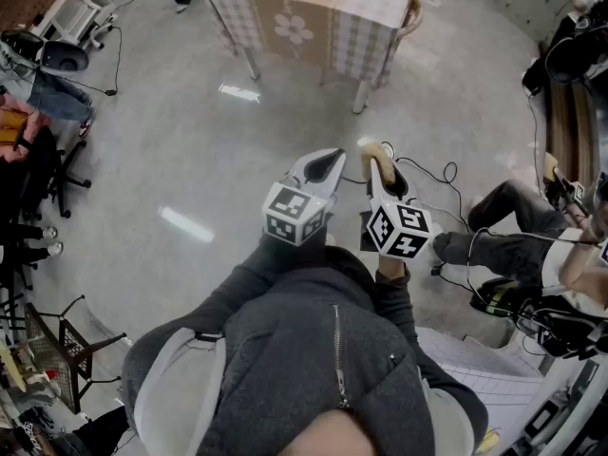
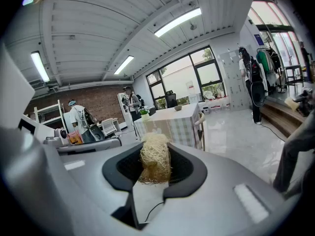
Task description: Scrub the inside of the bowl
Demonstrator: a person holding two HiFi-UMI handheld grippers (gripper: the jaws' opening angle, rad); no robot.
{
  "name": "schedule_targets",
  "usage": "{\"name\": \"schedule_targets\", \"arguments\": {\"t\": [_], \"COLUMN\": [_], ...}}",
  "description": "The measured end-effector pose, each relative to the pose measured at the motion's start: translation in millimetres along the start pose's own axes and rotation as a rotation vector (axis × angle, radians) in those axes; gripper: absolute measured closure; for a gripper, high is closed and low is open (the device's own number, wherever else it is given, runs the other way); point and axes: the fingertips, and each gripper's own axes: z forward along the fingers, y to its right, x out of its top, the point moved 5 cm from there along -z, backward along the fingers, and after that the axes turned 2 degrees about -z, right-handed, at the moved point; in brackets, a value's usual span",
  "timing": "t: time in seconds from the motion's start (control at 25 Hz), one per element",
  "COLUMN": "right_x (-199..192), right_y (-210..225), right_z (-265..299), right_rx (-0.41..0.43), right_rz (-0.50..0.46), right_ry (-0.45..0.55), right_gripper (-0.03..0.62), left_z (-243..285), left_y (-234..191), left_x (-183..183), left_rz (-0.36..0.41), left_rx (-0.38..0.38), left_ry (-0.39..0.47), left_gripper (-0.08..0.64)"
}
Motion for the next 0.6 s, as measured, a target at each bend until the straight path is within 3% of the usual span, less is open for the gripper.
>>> {"name": "schedule_targets", "arguments": {"t": [0.6], "right_x": [24.1], "right_y": [32.8], "right_z": [40.1], "right_rx": [-0.060], "right_rz": [0.061], "right_ry": [0.018], "right_gripper": [0.482], "left_z": [49.1], "left_y": [-29.8], "left_x": [14.7], "left_rz": [-0.010], "left_rx": [-0.025], "left_ry": [0.012], "left_gripper": [0.560]}}
